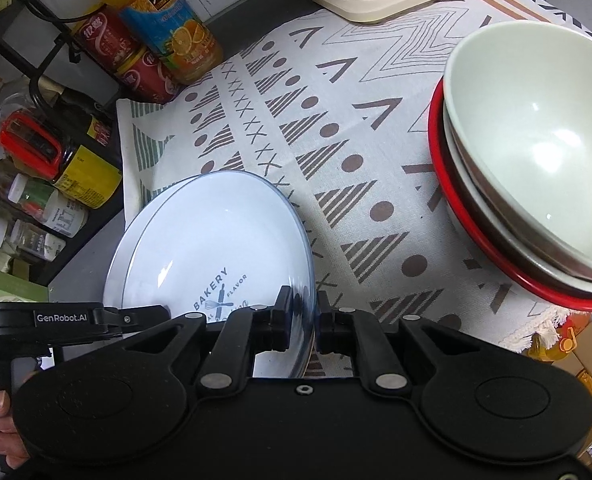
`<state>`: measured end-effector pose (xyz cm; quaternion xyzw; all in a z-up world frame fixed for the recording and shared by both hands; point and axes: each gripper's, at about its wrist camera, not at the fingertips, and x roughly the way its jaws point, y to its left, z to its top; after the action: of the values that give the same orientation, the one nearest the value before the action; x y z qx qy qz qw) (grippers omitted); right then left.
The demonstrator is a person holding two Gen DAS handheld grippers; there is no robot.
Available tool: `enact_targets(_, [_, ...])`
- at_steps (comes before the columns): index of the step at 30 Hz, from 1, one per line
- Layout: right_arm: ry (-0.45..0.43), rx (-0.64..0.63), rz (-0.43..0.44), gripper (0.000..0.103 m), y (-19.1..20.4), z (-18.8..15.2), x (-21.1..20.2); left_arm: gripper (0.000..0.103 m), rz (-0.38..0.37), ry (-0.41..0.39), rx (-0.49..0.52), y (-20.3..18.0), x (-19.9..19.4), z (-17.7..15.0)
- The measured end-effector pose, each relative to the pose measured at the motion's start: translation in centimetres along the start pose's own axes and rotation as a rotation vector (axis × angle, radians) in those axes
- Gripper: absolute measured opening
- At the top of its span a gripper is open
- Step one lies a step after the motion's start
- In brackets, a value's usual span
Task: Organize plates and bowls
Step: 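Lower the Bakery plate onto the Sweet Bakery plate in the stack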
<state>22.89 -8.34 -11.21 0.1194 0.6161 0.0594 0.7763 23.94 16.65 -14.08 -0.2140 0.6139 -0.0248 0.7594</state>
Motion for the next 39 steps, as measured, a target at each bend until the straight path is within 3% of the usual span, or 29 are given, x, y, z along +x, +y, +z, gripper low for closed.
enact_targets(8, [-0.018, 0.007, -0.008, 0.011, 0.1, -0.2, 0.2, 0.029, 0.003, -0.054, 0.043, -0.1, -2.4, 1.1])
enact_targets(15, [-0.012, 0.012, -0.016, 0.012, 0.1, -0.1, 0.5, 0.055, 0.042, -0.140, 0.056, 0.0, -4.5, 1.0])
enact_targets(18, [-0.001, 0.011, -0.027, 0.014, 0.3, -0.1, 0.8, 0.060, 0.074, -0.154, 0.047, 0.5, -4.6, 0.9])
enact_targets(22, [0.004, 0.008, -0.033, 0.015, 0.6, 0.0, 1.1, 0.060, 0.093, -0.127, 0.023, 1.7, -4.0, 0.9])
enact_targets(25, [0.007, 0.014, -0.045, 0.023, 0.5, 0.1, 1.3, 0.060, 0.100, -0.102, 0.016, 2.0, -3.2, 0.8])
enact_targets(32, [0.025, 0.014, -0.046, 0.027, 0.5, 0.0, 1.7, 0.058, 0.080, -0.057, -0.015, 2.6, -1.5, 0.4])
enact_targets(36, [0.024, 0.020, -0.048, 0.029, 0.5, -0.1, 1.4, 0.040, 0.027, -0.051, -0.041, 3.0, -1.0, 0.1])
enact_targets(39, [0.001, 0.030, -0.027, 0.029, 0.3, 0.0, 0.8, 0.038, 0.030, -0.058, -0.042, 2.9, -1.1, 0.0])
